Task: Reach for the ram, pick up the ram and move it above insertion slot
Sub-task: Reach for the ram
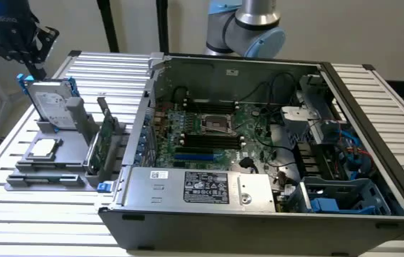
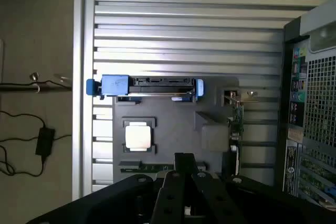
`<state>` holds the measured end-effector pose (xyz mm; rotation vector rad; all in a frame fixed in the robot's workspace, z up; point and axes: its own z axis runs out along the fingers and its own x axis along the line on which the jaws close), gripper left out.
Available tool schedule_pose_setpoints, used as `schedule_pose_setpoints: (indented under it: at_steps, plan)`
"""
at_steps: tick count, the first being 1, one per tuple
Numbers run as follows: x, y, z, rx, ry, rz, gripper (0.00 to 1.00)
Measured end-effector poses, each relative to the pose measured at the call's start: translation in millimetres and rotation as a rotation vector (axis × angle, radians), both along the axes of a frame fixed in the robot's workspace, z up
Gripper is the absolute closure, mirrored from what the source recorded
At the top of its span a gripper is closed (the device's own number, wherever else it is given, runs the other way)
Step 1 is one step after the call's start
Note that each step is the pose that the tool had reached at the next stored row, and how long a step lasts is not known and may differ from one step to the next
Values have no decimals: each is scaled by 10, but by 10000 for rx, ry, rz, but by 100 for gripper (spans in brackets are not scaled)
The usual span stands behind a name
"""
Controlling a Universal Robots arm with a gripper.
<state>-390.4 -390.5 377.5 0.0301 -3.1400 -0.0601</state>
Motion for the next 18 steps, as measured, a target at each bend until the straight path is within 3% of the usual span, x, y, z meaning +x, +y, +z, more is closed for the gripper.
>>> schedule_pose_setpoints:
  at_steps: [14,18]
  plan:
    - [-1,-3,1,-2,3,-1,89]
    - [-77,-104,-1,1,-1,-1,89]
